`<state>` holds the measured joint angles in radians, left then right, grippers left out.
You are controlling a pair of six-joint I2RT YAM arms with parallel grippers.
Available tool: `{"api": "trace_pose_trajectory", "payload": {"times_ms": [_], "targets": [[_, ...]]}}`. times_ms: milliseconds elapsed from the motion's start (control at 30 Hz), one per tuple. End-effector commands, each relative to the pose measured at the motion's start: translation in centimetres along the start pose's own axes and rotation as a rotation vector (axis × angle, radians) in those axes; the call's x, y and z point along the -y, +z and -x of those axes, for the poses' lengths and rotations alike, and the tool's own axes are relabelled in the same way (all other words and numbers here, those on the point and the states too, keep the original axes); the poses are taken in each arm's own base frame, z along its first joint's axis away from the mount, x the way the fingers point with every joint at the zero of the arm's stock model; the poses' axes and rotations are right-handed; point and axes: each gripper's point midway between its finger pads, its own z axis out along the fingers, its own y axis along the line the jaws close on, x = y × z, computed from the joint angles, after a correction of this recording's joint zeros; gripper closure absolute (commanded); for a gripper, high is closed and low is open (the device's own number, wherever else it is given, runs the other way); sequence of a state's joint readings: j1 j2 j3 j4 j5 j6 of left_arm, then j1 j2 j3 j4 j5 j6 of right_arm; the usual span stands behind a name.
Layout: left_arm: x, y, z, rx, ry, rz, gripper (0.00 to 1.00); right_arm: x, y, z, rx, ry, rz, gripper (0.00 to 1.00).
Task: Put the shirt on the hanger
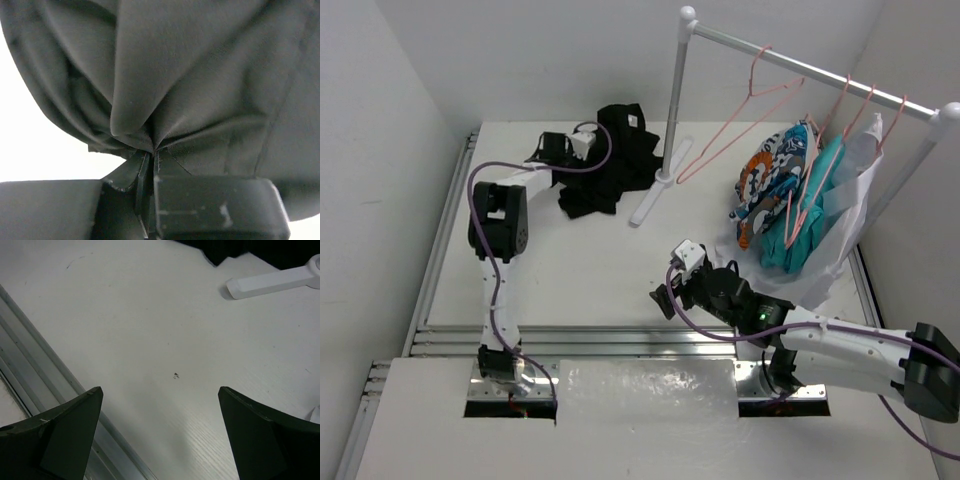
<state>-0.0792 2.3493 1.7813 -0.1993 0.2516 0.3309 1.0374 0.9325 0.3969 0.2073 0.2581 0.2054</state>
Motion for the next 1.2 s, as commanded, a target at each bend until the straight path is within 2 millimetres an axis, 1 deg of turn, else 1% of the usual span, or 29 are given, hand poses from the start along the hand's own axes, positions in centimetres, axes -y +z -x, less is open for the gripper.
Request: {"api": "trace_pose_trajectory", "payload": {"times_ms": [0,33,100,133,167,200,233,267,300,333,367,433,467,500,533,567,600,700,733,767,800,833,900,933,967,1000,1067,1100,1167], "targets": [[0.8,-6.1,-1.3,-0.049,-0.047,-0.063,1.00,-0.8,0.3,2.9,0.078,-0.007,0.030,0.01],[1.1,-9.4,-1.4,-0.031,-0.063,-0.095,1.00,-1.3,0.3,3.7,0.086,-0.007,0.055,0.01],[1.1,-13.6,-2.6,-0.039,-0.058,-0.161,1.00,-1.9,0.4,4.2,0.087,-0.019,0.086,0.01],[0.7,-17.5,-2.0,0.010,-0.057,-0.180,1.00,-2.3,0.5,5.2,0.099,-0.023,0.100,0.01],[1.3,-19.9,-2.8,-0.012,-0.022,-0.215,1.00,-2.8,0.6,5.5,0.097,-0.030,0.121,0.01],[1.5,-21.8,-2.9,-0.006,-0.003,-0.229,1.00,-3.0,0.6,6.1,0.104,-0.032,0.132,0.01],[2.2,-25.1,-1.6,0.042,0.044,-0.233,1.00,-3.5,0.9,7.1,0.116,-0.034,0.146,0.01],[3.6,-27.1,-2.5,0.005,0.055,-0.265,1.00,-4.1,1.1,7.9,0.131,-0.037,0.169,0.01],[5.6,-30.2,-1.8,0.045,0.124,-0.299,1.00,-4.7,1.7,8.9,0.141,-0.052,0.184,0.02],[6.1,-31.3,-0.8,0.092,0.179,-0.301,1.00,-5.0,2.0,9.5,0.144,-0.057,0.197,0.02],[7.8,-33.0,-1.5,0.080,0.190,-0.349,1.00,-5.5,2.3,10.0,0.146,-0.063,0.211,0.02],[11.1,-35.7,-1.9,0.122,0.339,-0.425,0.97,-6.4,2.8,11.6,0.154,-0.067,0.234,0.02],[13.1,-37.0,-4.0,0.065,0.351,-0.496,0.61,-6.7,3.3,11.3,0.132,-0.068,0.244,0.03],[14.6,-38.0,-4.9,0.077,0.458,-0.532,0.36,-7.1,3.4,12.2,0.140,-0.062,0.258,0.03],[15.2,-38.7,-5.6,0.070,0.470,-0.546,0.16,-7.2,3.5,12.2,0.130,-0.059,0.260,0.02],[15.4,-39.2,-5.5,0.075,0.467,-0.536,0.01,-7.4,3.5,12.2,0.130,-0.057,0.266,0.02],[15.1,-40.1,-4.6,0.086,0.434,-0.481,0.00,-7.7,3.4,12.5,0.139,-0.051,0.281,0.01],[12.8,-40.9,-1.2,0.151,0.354,-0.326,0.00,-7.7,3.1,12.6,0.154,-0.044,0.285,0.01],[11.1,-40.6,1.0,0.217,0.352,-0.244,0.01,-7.6,3.1,12.6,0.158,-0.043,0.280,0.01],[9.9,-40.4,1.9,0.231,0.256,-0.189,0.02,-7.5,2.9,12.8,0.166,-0.041,0.278,0.01],[8.1,-39.3,2.1,0.214,0.217,-0.135,0.04,-7.4,2.8,12.4,0.160,-0.041,0.274,0.01],[6.5,-38.6,3.4,0.249,0.206,-0.079,0.07,-7.3,2.7,12.3,0.160,-0.039,0.270,0.01],[3.5,-35.7,2.8,0.197,0.113,0.005,0.13,-7.0,2.3,11.9,0.159,-0.040,0.262,0.01],[2.1,-34.8,3.6,0.226,0.126,0.048,0.17,-6.9,2.2,11.8,0.158,-0.039,0.254,0.01],[1.0,-33.9,3.3,0.220,0.141,0.074,0.19,-6.7,2.1,11.6,0.157,-0.042,0.250,0.01],[0.0,-31.9,1.5,0.169,0.136,0.095,0.20,-6.6,2.0,11.2,0.149,-0.045,0.249,0.01],[-0.7,-29.9,0.0,0.122,0.286,0.069,0.18,-6.4,1.9,10.8,0.142,-0.057,0.242,0.01],[-1.2,-28.0,-1.3,0.087,0.300,0.056,0.15,-6.4,1.9,10.3,0.132,-0.065,0.244,0.01],[-2.5,-26.4,-1.6,0.071,0.303,0.083,0.11,-6.4,2.0,9.9,0.125,-0.086,0.247,0.01]]}}
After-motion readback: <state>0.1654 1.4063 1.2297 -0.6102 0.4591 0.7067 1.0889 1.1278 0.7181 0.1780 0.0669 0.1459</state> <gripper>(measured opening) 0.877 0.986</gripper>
